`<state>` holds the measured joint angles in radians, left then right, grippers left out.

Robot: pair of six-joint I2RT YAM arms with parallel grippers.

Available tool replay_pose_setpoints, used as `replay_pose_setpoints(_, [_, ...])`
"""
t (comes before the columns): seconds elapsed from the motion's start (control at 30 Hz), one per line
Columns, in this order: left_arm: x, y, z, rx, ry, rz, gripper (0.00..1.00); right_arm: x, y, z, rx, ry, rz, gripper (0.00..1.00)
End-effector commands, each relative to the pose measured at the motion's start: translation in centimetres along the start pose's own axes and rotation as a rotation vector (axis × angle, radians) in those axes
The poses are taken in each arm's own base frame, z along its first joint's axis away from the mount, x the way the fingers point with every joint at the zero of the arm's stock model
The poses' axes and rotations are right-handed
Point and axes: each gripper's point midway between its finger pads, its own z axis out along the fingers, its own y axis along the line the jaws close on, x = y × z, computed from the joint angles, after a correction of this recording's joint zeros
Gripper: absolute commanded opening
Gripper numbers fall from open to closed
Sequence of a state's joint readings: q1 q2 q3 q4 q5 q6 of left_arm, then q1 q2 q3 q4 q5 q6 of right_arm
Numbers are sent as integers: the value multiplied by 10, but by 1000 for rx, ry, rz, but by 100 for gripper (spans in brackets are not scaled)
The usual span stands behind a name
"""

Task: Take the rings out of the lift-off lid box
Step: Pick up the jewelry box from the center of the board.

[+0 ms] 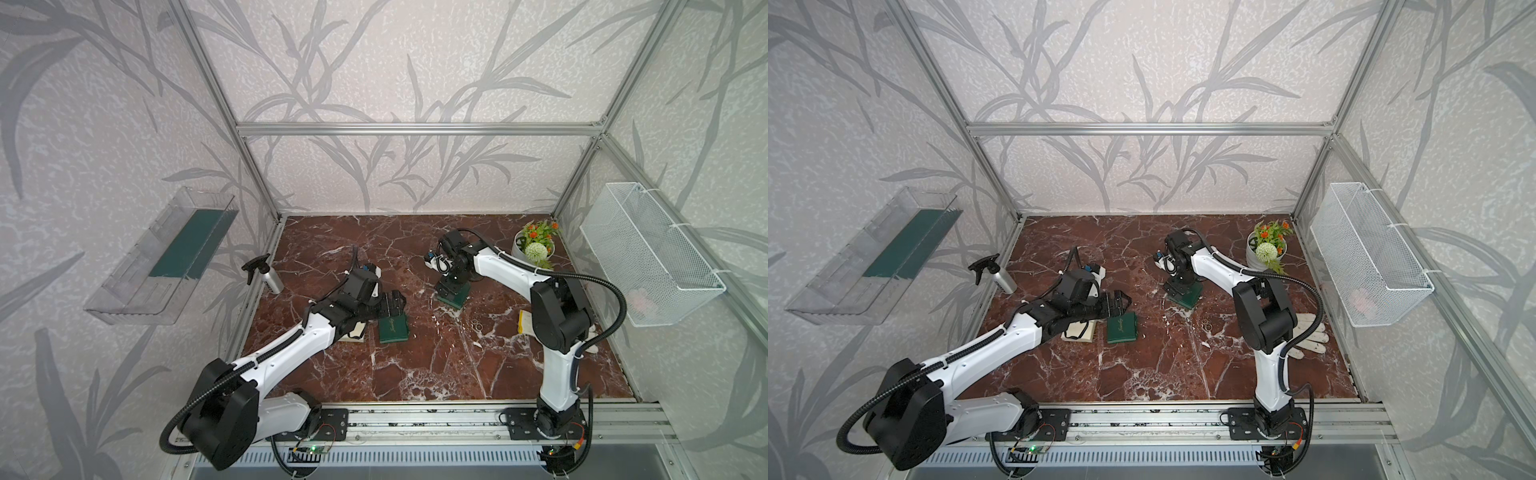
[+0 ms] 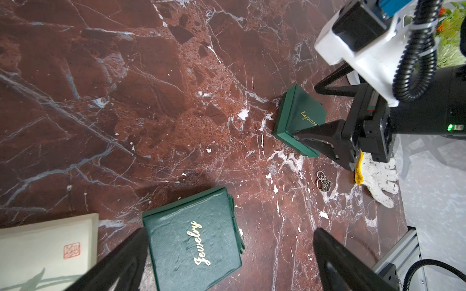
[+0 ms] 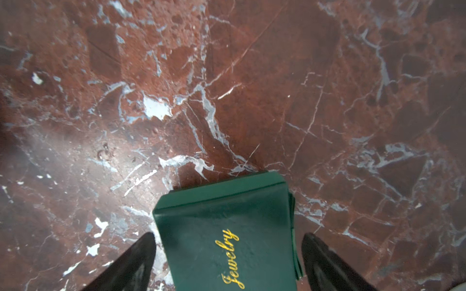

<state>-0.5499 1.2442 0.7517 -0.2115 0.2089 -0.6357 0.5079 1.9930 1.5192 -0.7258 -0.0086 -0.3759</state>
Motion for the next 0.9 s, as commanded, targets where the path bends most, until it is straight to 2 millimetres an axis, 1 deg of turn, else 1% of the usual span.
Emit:
replay_pose_setpoints(0.0, [-9, -5, 3, 3, -11, 16, 99, 5, -1, 1, -24, 25, -17, 91])
replay_pose_setpoints(0.17, [-8, -7, 7, 12, 5, 15, 99, 19, -2, 16, -22, 91, -7, 91])
replay_pose_setpoints(0.23, [-8, -5, 7, 2, 4, 13, 99, 23, -2, 20, -18, 102, 0, 91])
replay_pose_setpoints(0.37, [-8, -3, 7, -12, 6, 15, 99, 22, 6, 20, -52, 76, 35, 91])
replay_pose_setpoints(0.47, [-7, -2, 8, -10, 11, 12, 99, 24, 11, 19, -67, 62, 49, 91])
replay_pose_setpoints(0.53, [-6, -2, 8, -10, 13, 12, 99, 24, 10, 19, -59, 49, 65, 90])
replay_pose_setpoints(0.63, [-6, -2, 9, -11, 16, 10, 99, 28, 16, 19, -90, 55, 75, 90])
replay_pose_setpoints(0.77, [-5, -2, 10, -8, 18, 6, 99, 34, 11, 26, -54, 75, 96, 86])
replay_pose_setpoints(0.87, [-4, -2, 12, -8, 24, 1, 99, 31, 19, 27, -96, 58, 114, 81])
